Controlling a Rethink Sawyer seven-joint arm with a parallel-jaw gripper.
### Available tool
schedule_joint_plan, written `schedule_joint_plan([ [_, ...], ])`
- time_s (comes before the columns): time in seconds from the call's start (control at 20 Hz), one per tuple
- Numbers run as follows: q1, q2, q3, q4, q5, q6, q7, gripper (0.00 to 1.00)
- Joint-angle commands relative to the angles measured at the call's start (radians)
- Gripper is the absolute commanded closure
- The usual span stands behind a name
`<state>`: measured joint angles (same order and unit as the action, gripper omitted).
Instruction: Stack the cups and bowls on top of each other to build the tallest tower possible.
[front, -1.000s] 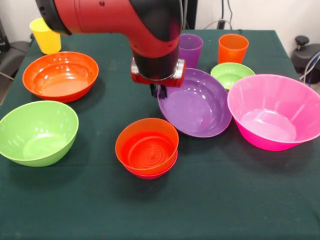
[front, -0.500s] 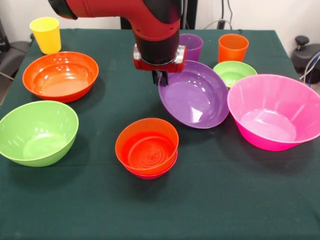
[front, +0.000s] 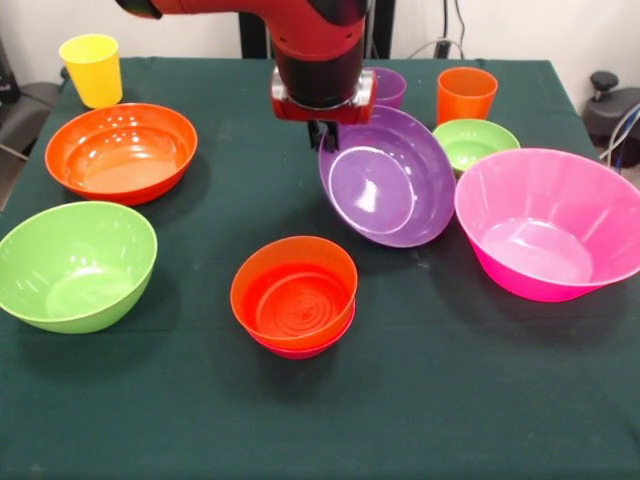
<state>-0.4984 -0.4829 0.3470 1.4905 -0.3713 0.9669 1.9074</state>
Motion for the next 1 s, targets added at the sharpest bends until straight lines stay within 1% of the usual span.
schedule_joint_plan([
  [0.05, -0.028, -0.063, 0.06, 0.123, -0.004, 0.019, -0.133, 1.0],
  [0.2, -0.032, -0.085, 0.071, 0.127, 0.009, 0.049, -0.139, 1.0],
  [0.25, -0.037, -0.101, 0.074, 0.146, 0.015, 0.049, -0.139, 1.0],
  [0.45, -0.042, -0.121, 0.085, 0.162, 0.022, 0.054, -0.132, 1.0],
  [0.7, -0.043, -0.106, 0.097, 0.144, 0.02, 0.06, -0.125, 1.0],
  [1.0, -0.031, -0.072, 0.104, 0.068, 0.02, 0.109, -0.123, 1.0],
])
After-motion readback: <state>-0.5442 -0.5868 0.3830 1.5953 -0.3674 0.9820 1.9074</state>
